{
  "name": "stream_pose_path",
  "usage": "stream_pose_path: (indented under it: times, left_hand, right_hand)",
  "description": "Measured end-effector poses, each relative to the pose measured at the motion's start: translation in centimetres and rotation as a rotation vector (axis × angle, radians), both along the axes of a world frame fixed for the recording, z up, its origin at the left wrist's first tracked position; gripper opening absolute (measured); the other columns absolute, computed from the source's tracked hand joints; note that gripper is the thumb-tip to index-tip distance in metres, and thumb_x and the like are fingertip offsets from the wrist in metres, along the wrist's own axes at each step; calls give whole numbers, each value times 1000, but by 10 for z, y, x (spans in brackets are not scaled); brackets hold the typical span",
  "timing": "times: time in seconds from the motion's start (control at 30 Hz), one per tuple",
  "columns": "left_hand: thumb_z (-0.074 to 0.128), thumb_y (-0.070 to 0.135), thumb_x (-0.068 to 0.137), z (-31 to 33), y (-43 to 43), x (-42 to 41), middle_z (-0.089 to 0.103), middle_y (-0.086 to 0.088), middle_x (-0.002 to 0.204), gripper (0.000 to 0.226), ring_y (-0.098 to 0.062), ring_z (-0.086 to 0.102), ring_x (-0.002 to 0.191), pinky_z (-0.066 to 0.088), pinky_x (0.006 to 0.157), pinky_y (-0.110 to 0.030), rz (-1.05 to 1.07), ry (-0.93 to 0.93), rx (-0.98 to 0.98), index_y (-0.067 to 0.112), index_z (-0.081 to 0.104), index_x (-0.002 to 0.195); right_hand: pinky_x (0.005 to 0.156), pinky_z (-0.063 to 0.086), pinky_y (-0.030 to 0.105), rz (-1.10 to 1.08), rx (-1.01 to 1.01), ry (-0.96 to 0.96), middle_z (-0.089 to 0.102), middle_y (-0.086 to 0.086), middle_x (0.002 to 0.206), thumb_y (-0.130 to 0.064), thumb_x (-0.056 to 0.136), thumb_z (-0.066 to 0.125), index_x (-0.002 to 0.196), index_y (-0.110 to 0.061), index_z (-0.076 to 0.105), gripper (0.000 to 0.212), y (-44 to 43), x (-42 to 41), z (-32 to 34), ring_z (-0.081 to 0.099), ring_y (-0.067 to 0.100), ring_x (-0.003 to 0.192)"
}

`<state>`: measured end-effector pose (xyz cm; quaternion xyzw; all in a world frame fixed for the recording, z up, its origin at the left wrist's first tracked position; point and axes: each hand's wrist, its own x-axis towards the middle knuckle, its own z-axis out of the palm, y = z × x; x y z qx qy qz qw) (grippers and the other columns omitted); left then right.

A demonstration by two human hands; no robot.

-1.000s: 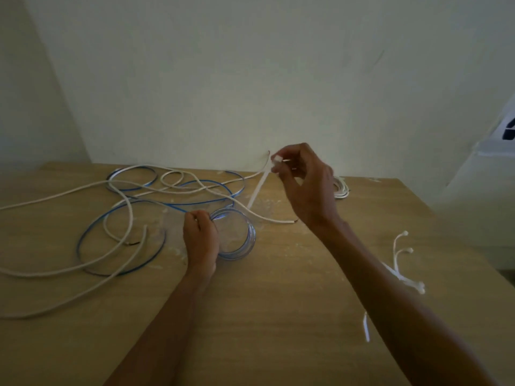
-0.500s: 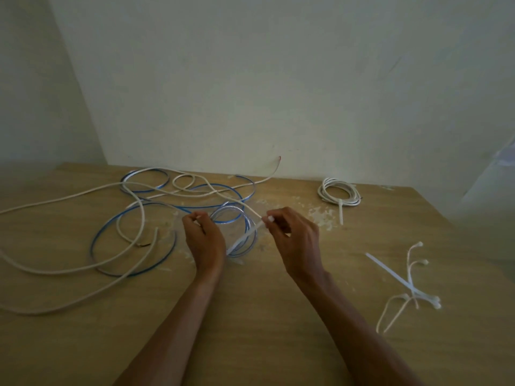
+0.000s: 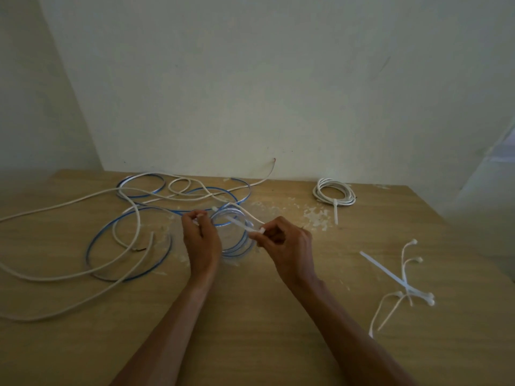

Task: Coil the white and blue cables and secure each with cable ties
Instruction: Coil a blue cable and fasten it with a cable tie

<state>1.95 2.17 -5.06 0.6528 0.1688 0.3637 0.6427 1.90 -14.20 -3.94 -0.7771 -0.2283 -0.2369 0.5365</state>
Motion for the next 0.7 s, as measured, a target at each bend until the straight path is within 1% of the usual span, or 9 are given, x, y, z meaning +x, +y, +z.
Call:
stream_pose_path:
  times: [0.07,0.17,0.27,0.33,0.4,0.47,0.5,0.6,0.7]
  left_hand:
    - [43,26,105,2,-13,-2,54,-4,70,15,-17,50,54,42,51,-34,-97,46,-58,12,50,105]
    - [42,26,105,5,-27,-5,48,1,58,17,-9,42,43,36,43,-25,-223,83,-200,10,46,100]
    - [42,23,104,6,-26,-4,40,7,47,20,-11,34,42,31,41,-25,-321,99,-282,11,43,89]
    - [41,21,104,6,-24,-3,35,7,46,26,-13,28,43,27,41,-24,-360,119,-340,12,43,79]
    - [42,19,103,9,-23,-4,34,3,49,30,-14,27,44,25,41,-23,-389,140,-350,11,50,76]
    - [46,22,105,10,-22,-6,44,2,51,30,-13,35,43,29,40,-22,-390,129,-231,10,65,84]
    - [47,22,105,10,-21,-9,50,4,52,30,-11,41,43,32,40,-23,-372,96,-110,14,70,88]
    - [48,21,106,10,-22,-16,67,6,68,29,-5,60,58,44,52,-18,-275,-22,267,20,71,89]
    - [44,28,107,8,-20,-12,70,7,78,33,-5,65,74,47,63,-20,-240,-24,395,21,71,89]
  right_hand:
    - [61,60,33,1,7,-9,73,-4,71,-23,75,87,81,-13,67,23,7,-4,-5,72,4,64]
    - [61,61,32,-13,11,-52,74,-4,75,-22,78,85,84,-10,68,22,9,-6,-10,72,4,67]
    - [61,61,29,-45,36,-63,74,-2,75,-17,79,85,83,-8,68,20,9,-7,-10,72,2,68]
    - [61,61,27,-48,56,-68,74,-3,74,-15,78,85,81,-9,67,20,11,-7,-11,72,2,68]
    - [62,60,24,-18,57,-70,74,-4,75,-12,79,85,82,-12,67,18,15,-9,-12,72,1,69]
    - [65,61,26,27,55,-47,74,-3,78,-11,79,84,85,-14,68,17,18,-12,-12,73,2,71]
    - [65,62,27,43,66,-28,74,-3,78,-11,79,84,85,-15,68,18,19,-13,-11,73,2,72]
    - [64,61,30,90,190,90,75,0,76,-15,77,84,85,-8,68,19,17,-13,-6,74,10,68]
    - [62,59,28,144,341,217,74,5,72,-7,79,82,89,-5,70,16,13,-12,2,74,19,65]
